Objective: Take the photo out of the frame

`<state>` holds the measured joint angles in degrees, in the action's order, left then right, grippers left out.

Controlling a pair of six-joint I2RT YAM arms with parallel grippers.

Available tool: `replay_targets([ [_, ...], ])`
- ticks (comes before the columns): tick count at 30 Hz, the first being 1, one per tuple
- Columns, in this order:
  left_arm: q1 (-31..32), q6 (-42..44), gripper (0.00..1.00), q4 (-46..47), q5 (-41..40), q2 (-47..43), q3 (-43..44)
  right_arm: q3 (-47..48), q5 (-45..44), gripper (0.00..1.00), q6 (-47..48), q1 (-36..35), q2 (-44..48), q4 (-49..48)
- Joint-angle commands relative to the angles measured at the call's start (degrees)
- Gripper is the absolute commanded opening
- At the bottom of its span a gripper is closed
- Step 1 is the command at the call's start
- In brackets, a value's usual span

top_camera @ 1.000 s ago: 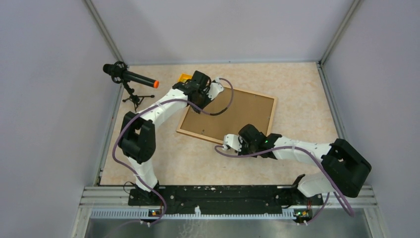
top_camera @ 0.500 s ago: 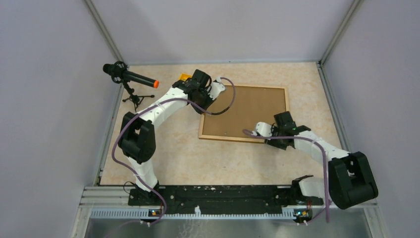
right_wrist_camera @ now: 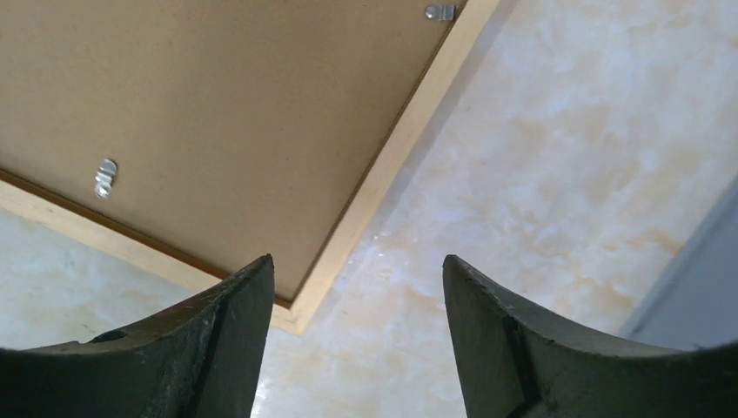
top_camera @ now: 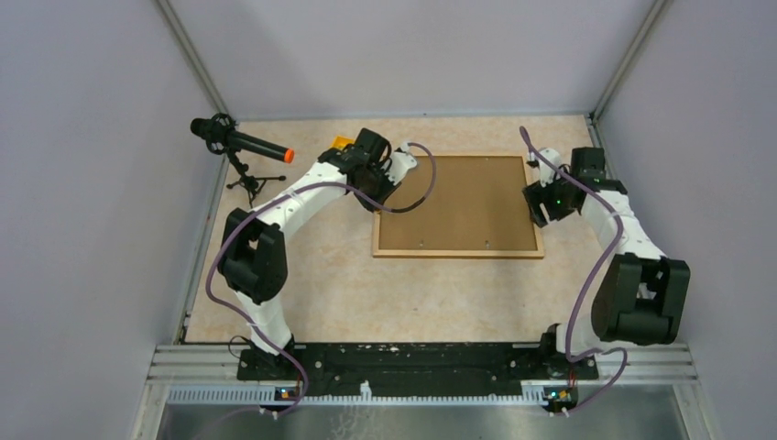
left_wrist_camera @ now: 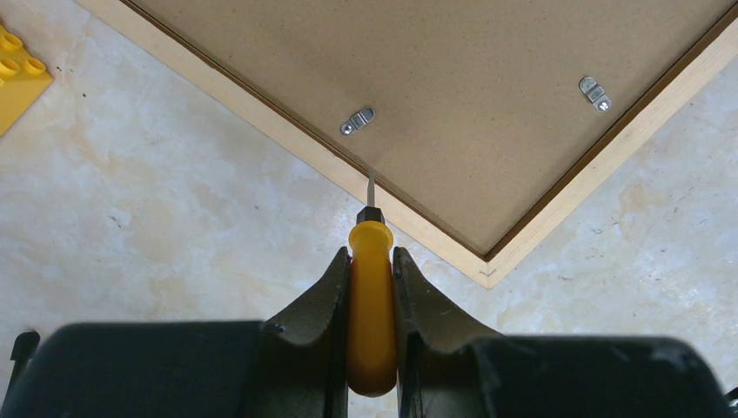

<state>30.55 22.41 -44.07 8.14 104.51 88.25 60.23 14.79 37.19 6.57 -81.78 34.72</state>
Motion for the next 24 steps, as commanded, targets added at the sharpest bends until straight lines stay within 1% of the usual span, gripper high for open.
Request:
replay_targets([
  [1, 0.0, -1.1, 0.00, 0.7, 1.5, -3.4, 1.7, 1.1, 0.4, 0.69, -15.2, 0.4, -4.1, -1.9],
  [4, -0.1, -1.2, 0.00, 0.7, 1.4, -3.6, 1.9, 2.5, 1.4, 0.64, -18.0, 3.0, -7.6, -3.0],
  [8, -0.1, -1.5, 0.00, 1.0, 1.6, -4.4, 1.0, 4.6, 3.1, 0.54, -19.1, 6.4, -13.1, -3.1],
  [9, 0.0, -1.6, 0.00, 1.2, 1.6, -4.6, 0.8, 4.8, 4.0, 0.53, -19.2, 6.7, -14.2, -3.0],
  [16, 0.0, -1.9, 0.00, 1.6, 1.8, -4.8, 0.5, 3.9, 6.1, 0.52, -20.7, 7.0, -17.1, -5.1],
  [18, 0.0, -2.0, 0.00, 1.6, 1.8, -4.7, 0.6, 3.9, 6.0, 0.53, -21.7, 6.9, -17.5, -5.8],
  [22, -0.1, -2.0, 0.00, 1.7, 2.1, -4.4, 0.9, 4.0, 4.0, 0.55, -23.3, 5.9, -18.7, -7.7],
  [24, 0.0, -2.1, 0.00, 1.7, 2.2, -4.2, 1.0, 4.2, 2.3, 0.52, -23.6, 5.1, -20.2, -8.3],
])
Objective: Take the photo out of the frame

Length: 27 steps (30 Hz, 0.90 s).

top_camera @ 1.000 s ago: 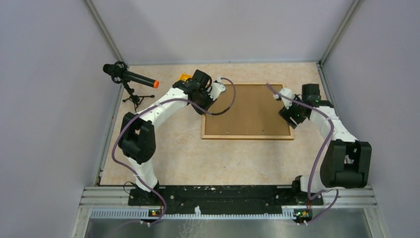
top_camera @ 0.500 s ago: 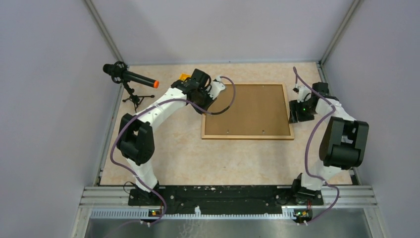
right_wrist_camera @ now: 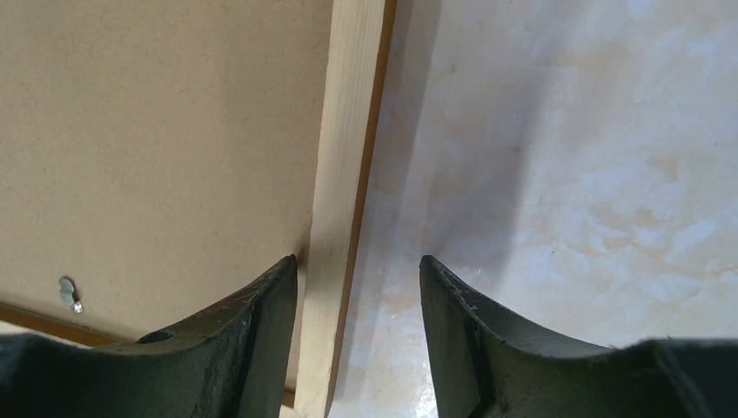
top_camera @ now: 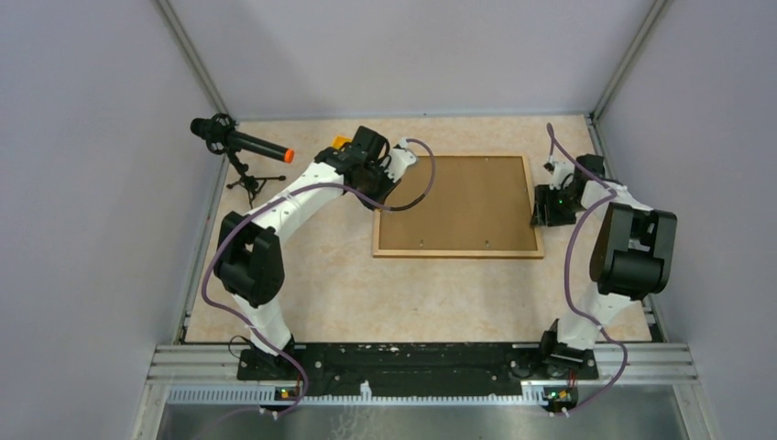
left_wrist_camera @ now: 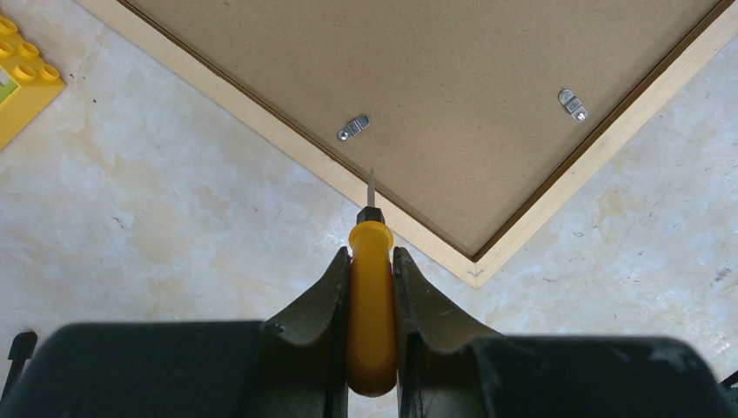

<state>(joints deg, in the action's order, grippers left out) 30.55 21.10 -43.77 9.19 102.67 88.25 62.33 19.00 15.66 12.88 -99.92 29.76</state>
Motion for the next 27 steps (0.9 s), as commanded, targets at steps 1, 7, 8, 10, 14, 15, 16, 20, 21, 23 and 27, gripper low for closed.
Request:
replay_targets([
  [1, 0.0, -0.8, 0.00, 1.4, 1.2, -2.3, 1.0, 2.2, -2.5, 0.50, -2.1, -1.5, -2.9, -3.5],
  [7, -0.1, -0.7, 0.00, 1.2, 0.7, -2.7, 1.0, 3.2, -6.9, 0.22, 1.9, -4.2, -6.6, -3.3],
  [8, -0.1, -0.8, 0.00, 1.1, 0.7, -2.8, 1.0, 3.3, -7.5, 0.18, 2.8, -4.7, -7.3, -3.1],
  [10, 0.0, -0.9, 0.00, 1.0, 0.9, -2.9, 1.0, 3.6, -7.6, 0.10, 5.0, -5.8, -8.4, -2.5],
  [14, -0.3, -1.0, 0.00, 0.8, 1.0, -3.2, 1.0, 4.5, -5.1, 0.00, 10.5, -7.0, -9.2, -1.6],
  [15, -0.4, -1.0, 0.00, 0.8, 1.1, -3.3, 1.0, 4.8, -4.6, 0.00, 12.1, -7.5, -9.2, -1.2],
  [16, -0.7, -1.1, 0.00, 0.8, 1.2, -3.3, 1.2, 4.9, -5.1, 0.00, 13.3, -8.0, -9.2, -1.3],
  [20, -1.3, -1.1, 0.00, -0.1, 1.8, -3.0, 2.4, 6.3, -3.1, 0.00, 19.4, -10.0, -9.1, 0.2],
  [21, -1.3, -1.0, 0.00, -0.3, 1.9, -2.9, 2.6, 6.8, -2.5, 0.00, 20.8, -10.4, -9.4, 0.8],
  [23, -1.4, -0.9, 0.00, -0.4, 2.2, -2.8, 2.8, 8.2, -0.9, 0.00, 23.0, -11.0, -9.9, 2.1],
  [27, -1.4, -0.4, 0.00, -0.7, 2.4, -2.7, 2.9, 10.5, 0.8, 0.00, 25.6, -12.5, -10.6, 3.7],
])
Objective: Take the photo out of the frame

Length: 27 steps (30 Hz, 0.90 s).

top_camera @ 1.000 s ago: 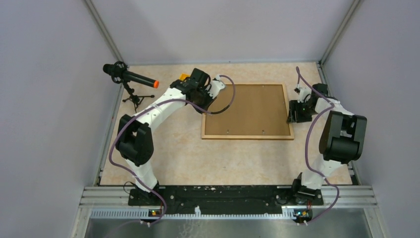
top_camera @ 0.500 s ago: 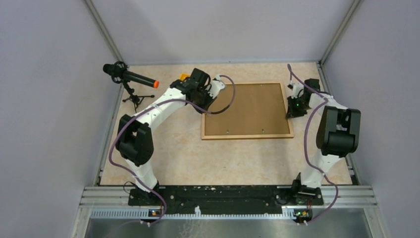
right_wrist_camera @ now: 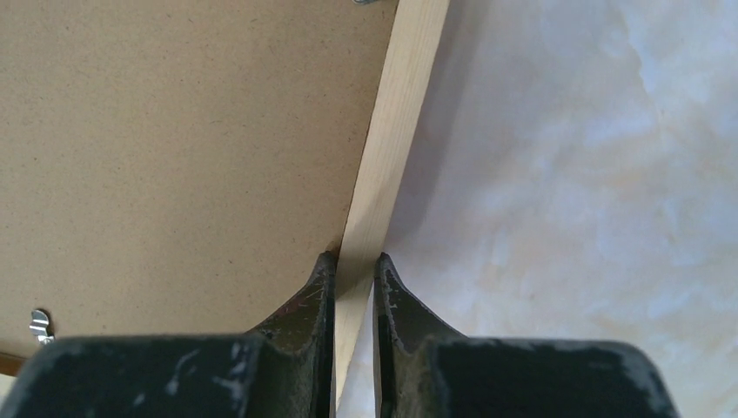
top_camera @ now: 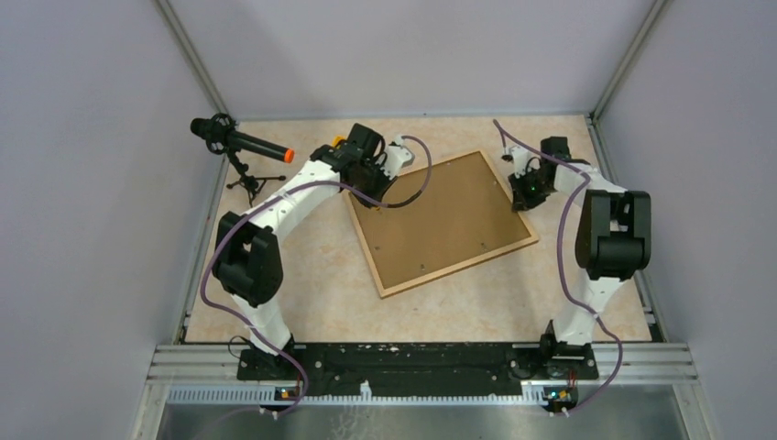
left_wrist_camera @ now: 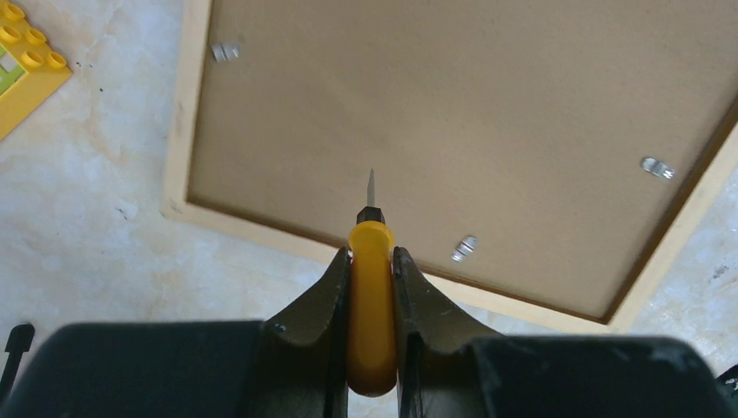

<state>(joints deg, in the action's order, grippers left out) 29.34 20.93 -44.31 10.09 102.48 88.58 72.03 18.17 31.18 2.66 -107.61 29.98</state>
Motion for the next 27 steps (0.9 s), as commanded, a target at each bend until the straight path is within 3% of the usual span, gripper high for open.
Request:
replay_targets([
  [1, -0.2, -0.1, 0.00, -0.2, 1.5, -2.4, 2.6, 1.2, 1.1, 0.00, 10.3, -3.1, -3.0, 3.1],
  [9, -0.3, 0.3, 0.00, -0.1, -0.9, -2.0, 2.3, 6.9, -1.2, 0.00, 14.1, -8.5, -4.8, 0.9],
  [17, -1.0, 2.8, 0.00, -0.5, -3.4, -2.7, -0.2, 28.5, -2.9, 0.01, 14.1, -9.6, -15.0, 5.2],
  [19, -1.0, 3.0, 0.00, -0.6, -3.5, -3.0, -1.0, 34.2, -3.1, 0.10, 12.5, -9.9, -17.3, 6.1],
  [23, -1.0, 3.8, 0.00, -0.3, -4.1, -3.5, -2.5, 43.3, -2.8, 0.40, 5.0, -10.0, -19.1, 8.2],
  [27, -0.9, 5.4, 0.00, 0.3, -6.8, -4.1, -4.1, 41.0, 0.3, 0.60, -3.3, -8.8, -14.1, 8.4],
])
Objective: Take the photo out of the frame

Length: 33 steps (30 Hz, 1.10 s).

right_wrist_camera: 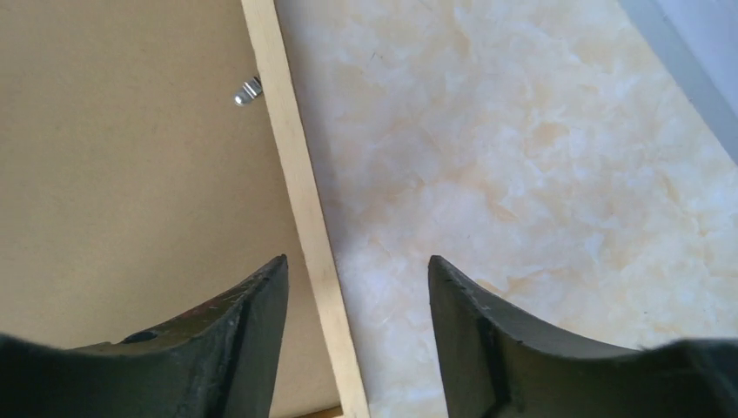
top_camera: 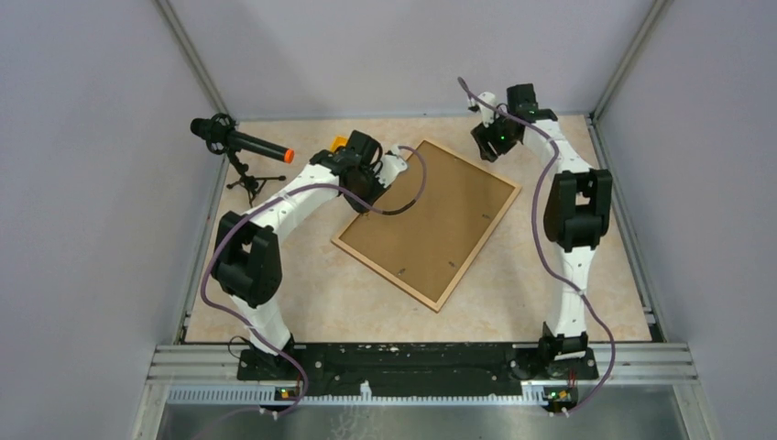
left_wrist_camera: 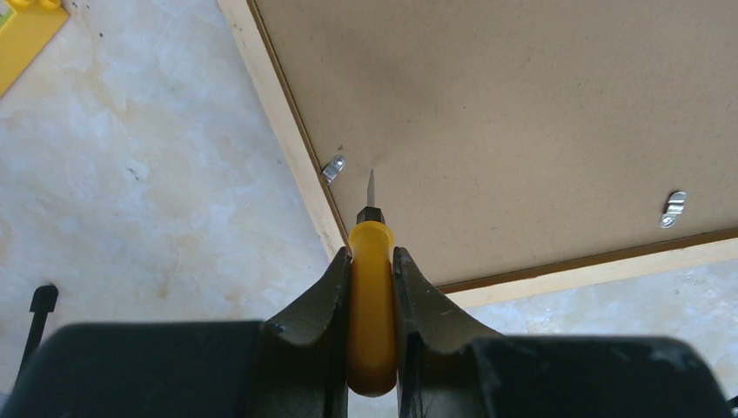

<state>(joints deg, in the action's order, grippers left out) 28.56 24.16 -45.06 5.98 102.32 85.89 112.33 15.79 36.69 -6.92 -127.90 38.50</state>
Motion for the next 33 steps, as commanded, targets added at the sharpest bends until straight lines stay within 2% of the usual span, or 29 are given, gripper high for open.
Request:
replay_targets([
  [1, -0.1, 2.5, 0.00, 1.3, -3.1, -4.3, -1.7, -2.1, 4.2, 0.61, -10.2, 1.1, 8.6, -0.4],
  [4, -0.1, 3.6, 0.00, 2.0, -3.4, -5.1, -1.9, -13.9, 11.7, 0.63, -10.5, 1.5, 18.3, -0.5],
  [8, -0.1, 3.9, 0.00, 1.5, -3.4, -4.6, -0.7, -30.6, 23.8, 0.64, -5.1, 1.2, 31.6, -2.0],
  [11, -0.1, 4.4, 0.00, 0.7, -3.3, -3.6, 0.8, -41.3, 25.1, 0.65, 1.8, 0.0, 40.0, -2.4],
  [14, -0.1, 5.8, 0.00, 0.7, -4.1, -2.3, 1.7, -48.4, 25.0, 0.66, 6.4, -1.3, 44.4, -1.6],
  [23, 0.8, 9.6, 0.00, 0.2, -5.5, 0.8, 4.8, -55.3, 15.0, 0.62, -0.4, -7.2, 44.0, -5.6],
  [33, 1.8, 10.7, 0.00, 2.8, -7.7, 2.2, 3.1, -55.6, 8.1, 0.57, -3.3, -9.2, 36.3, -7.4],
])
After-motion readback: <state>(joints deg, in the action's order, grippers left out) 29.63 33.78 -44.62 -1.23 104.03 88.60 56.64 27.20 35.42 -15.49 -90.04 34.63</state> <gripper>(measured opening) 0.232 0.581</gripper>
